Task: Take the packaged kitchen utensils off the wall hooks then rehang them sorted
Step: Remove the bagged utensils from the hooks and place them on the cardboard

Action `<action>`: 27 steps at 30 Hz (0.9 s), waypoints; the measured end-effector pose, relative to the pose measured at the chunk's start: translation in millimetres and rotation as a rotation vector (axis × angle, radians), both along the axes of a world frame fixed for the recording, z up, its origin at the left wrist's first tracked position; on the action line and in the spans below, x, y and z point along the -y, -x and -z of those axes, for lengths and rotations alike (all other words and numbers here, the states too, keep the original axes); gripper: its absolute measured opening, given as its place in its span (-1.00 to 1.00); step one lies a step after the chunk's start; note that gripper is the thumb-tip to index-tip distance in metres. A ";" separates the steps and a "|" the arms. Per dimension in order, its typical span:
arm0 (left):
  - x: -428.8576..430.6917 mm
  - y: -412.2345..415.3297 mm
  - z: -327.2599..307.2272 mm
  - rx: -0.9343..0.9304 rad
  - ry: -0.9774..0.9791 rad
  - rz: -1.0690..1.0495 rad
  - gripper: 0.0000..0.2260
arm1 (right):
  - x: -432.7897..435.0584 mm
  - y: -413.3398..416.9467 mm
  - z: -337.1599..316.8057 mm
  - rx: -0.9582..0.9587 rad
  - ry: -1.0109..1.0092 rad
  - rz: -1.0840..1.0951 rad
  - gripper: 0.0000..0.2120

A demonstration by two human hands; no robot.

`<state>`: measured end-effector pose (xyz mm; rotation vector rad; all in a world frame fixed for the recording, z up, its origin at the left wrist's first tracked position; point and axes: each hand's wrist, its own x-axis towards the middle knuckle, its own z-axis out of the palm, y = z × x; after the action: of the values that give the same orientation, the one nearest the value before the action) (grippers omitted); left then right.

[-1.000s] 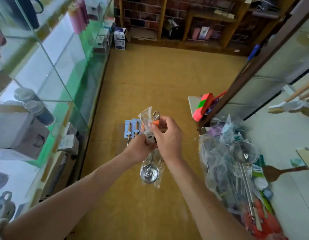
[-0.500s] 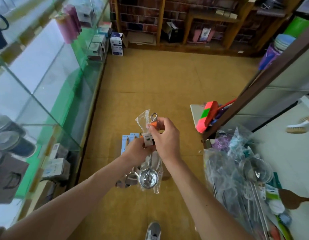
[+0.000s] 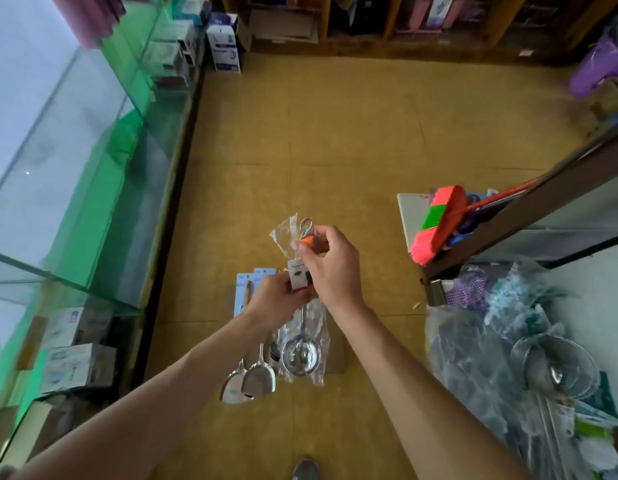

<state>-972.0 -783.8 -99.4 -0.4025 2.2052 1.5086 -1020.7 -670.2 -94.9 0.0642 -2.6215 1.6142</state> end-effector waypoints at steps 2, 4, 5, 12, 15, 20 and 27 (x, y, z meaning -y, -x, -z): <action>7.0 9.0 32.3 0.040 -0.023 -0.040 -0.94 | 5.9 15.6 28.6 0.038 -0.013 0.001 -0.80; 14.2 15.5 69.5 0.089 -0.025 -0.062 -0.90 | 12.6 27.7 63.7 0.101 -0.019 0.000 -0.79; 16.4 17.9 88.9 0.115 -0.027 -0.074 -0.88 | 15.5 32.7 83.4 0.139 -0.019 -0.004 -0.79; 22.7 41.1 258.4 0.192 0.015 -0.144 -0.91 | 33.3 62.4 253.3 0.333 -0.028 0.073 -0.73; 21.9 51.3 327.7 0.237 0.033 -0.154 -0.89 | 31.8 66.6 314.4 0.410 -0.042 0.109 -0.67; 16.1 65.0 382.7 0.346 0.032 -0.119 -0.78 | 22.3 61.6 371.5 0.565 -0.119 0.031 -0.55; 29.5 71.5 364.6 0.340 0.138 -0.109 -0.45 | 17.7 47.9 371.8 0.773 -0.140 -0.057 -0.55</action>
<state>-1043.4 -813.3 -464.0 -0.7743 2.0468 1.2349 -1068.6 -687.9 -466.7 -0.6033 -3.2965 1.7200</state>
